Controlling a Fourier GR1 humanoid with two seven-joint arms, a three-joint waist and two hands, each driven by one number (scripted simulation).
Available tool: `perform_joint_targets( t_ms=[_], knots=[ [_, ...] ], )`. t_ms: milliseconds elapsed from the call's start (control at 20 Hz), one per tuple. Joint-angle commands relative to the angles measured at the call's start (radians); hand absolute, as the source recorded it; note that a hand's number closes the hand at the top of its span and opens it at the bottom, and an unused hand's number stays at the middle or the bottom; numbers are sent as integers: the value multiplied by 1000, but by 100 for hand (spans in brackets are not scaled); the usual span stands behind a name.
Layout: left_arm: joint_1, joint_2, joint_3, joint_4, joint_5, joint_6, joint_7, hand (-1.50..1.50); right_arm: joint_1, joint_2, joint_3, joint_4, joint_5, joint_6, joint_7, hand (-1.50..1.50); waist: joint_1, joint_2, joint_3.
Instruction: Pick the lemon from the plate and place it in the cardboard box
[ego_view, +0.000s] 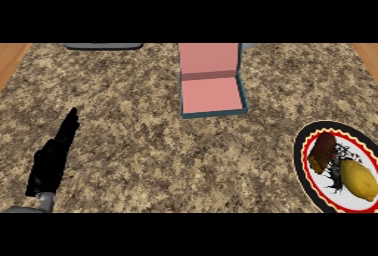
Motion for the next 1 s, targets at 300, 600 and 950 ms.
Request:
perform_joint_targets(
  t_ms=[300,600,950],
  knots=[
    [12,-39,58,-23,-69,-37,7,0,0,162,23,-29,199,37,103,-150,0,0,1],
    [61,-34,103,-2,-49,-127,-39,0,-20,206,-17,76,287,60,17,-150,4,1,1],
    [-18,-78,124,-85,-115,-105,112,0,41,270,-89,-7,327,111,7,-150,-4,-1,1]
  ],
)
